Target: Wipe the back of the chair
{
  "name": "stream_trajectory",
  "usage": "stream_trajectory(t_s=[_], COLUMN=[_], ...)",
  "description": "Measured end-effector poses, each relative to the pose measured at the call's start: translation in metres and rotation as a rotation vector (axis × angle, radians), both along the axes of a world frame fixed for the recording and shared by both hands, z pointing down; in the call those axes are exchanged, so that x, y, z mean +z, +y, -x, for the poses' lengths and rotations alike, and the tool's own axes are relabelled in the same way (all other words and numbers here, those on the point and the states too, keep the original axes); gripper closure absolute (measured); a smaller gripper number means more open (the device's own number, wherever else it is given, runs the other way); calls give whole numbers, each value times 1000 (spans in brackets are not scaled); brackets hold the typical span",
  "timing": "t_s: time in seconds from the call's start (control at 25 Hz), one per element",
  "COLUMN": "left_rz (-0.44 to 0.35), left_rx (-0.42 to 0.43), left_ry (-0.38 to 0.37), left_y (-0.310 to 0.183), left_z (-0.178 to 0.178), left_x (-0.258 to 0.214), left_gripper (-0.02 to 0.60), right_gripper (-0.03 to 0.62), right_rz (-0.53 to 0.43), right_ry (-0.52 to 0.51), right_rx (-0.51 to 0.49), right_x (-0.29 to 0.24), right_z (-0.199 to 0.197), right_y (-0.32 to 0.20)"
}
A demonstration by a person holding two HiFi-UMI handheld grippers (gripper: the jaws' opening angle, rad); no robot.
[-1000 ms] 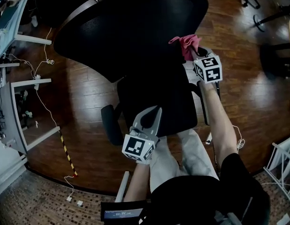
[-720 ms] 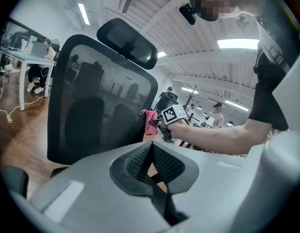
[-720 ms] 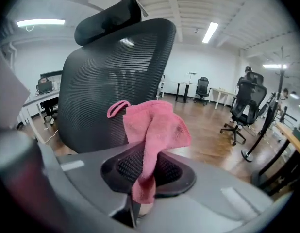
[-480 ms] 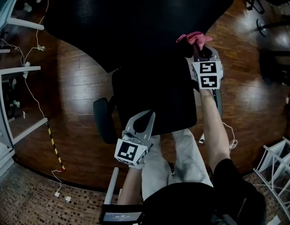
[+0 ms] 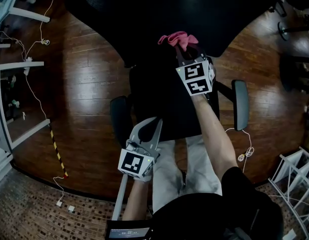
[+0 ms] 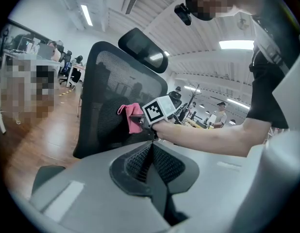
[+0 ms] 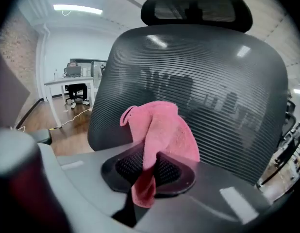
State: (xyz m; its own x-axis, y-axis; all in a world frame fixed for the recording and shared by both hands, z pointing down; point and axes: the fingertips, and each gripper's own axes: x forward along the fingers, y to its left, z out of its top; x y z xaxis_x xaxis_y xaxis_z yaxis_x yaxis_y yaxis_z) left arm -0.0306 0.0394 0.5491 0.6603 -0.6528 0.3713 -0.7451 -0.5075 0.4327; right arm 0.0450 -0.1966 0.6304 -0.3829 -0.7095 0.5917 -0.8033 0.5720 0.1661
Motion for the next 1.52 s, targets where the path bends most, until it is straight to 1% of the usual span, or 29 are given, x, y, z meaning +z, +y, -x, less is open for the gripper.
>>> stream_trajectory(t_s=[0.2, 0.4, 0.56, 0.64, 0.72, 0.8, 0.88, 0.96, 1.04, 1.16, 1.28, 1.52], left_rz=[-2, -6, 5, 6, 7, 8, 9, 8, 7, 15, 17, 2], left_rx=[-32, -59, -65, -60, -59, -59, -54, -40, -26, -18, -14, 26], left_ry=[0, 6, 16, 11, 8, 6, 4, -1, -6, -12, -12, -17], left_y=[4, 5, 4, 5, 6, 4, 2, 2, 3, 5, 4, 2], left_z=[30, 58, 73, 76, 77, 77, 72, 64, 57, 47, 31, -5], left_x=[5, 7, 6, 6, 7, 9, 10, 10, 10, 14, 16, 10], left_gripper=[591, 591, 591, 591, 591, 591, 591, 591, 591, 591, 591, 591], right_gripper=[554, 554, 554, 554, 554, 554, 554, 554, 554, 554, 554, 554], right_rz=[14, 26, 24, 22, 36, 61, 79, 84, 87, 90, 97, 106], right_ry=[-37, -60, -55, -64, -97, -130, -130, -124, -137, -143, -114, -69], right_rx=[-57, -162, -241, -261, -290, -358, -404, -386, -334, -283, -253, -173], right_x=[10, 16, 19, 19, 21, 26, 34, 40, 42, 46, 54, 60], right_z=[58, 126, 174, 188, 197, 212, 220, 210, 188, 149, 106, 19], right_y=[11, 22, 28, 33, 41, 52, 59, 55, 46, 37, 33, 24])
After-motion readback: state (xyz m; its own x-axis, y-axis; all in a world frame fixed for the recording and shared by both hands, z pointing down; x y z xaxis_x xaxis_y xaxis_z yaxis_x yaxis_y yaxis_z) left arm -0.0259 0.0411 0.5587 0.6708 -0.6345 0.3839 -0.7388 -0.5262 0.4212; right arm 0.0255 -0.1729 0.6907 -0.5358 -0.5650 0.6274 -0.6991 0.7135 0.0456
